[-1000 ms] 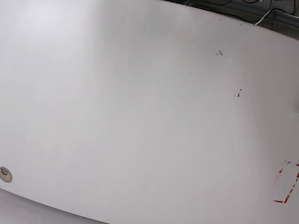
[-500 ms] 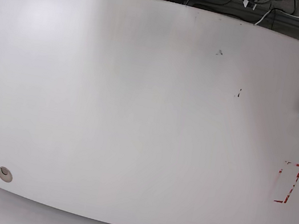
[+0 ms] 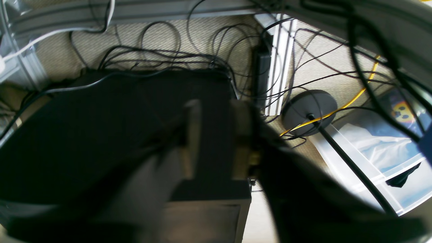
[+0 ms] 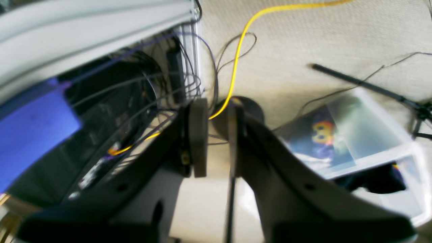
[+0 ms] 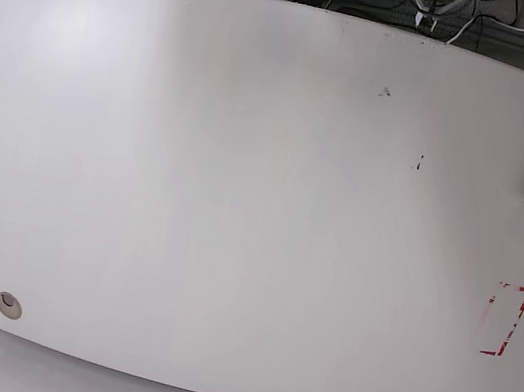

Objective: Layout the t-shirt on the table in an organized manner, then fold the t-shirt properly

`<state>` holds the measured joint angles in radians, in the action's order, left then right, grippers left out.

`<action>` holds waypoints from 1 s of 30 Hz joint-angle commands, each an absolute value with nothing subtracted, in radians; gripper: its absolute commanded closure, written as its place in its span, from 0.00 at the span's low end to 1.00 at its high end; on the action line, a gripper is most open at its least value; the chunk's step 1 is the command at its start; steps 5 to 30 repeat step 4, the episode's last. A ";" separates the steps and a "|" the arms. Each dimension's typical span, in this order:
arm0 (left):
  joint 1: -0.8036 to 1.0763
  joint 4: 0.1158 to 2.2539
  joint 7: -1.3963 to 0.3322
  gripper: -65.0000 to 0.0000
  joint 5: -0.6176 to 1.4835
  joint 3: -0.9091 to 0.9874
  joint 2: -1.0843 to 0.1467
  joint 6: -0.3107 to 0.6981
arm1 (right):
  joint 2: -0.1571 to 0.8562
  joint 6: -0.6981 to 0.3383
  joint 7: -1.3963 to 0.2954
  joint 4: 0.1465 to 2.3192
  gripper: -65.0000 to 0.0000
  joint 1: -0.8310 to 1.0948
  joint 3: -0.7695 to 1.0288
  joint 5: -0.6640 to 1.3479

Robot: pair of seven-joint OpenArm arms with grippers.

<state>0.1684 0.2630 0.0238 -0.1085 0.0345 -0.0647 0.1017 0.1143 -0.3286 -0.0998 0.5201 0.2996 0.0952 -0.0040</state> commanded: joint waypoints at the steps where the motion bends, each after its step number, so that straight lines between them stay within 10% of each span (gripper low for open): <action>1: 0.168 0.259 0.027 0.66 -0.107 0.035 -0.048 0.085 | 0.107 -0.338 -0.090 0.518 0.84 0.305 0.093 -0.005; 30: 0.168 0.259 0.027 0.68 -0.107 0.035 -0.042 0.081 | 0.094 -0.335 -0.090 0.513 0.84 0.292 0.094 -0.005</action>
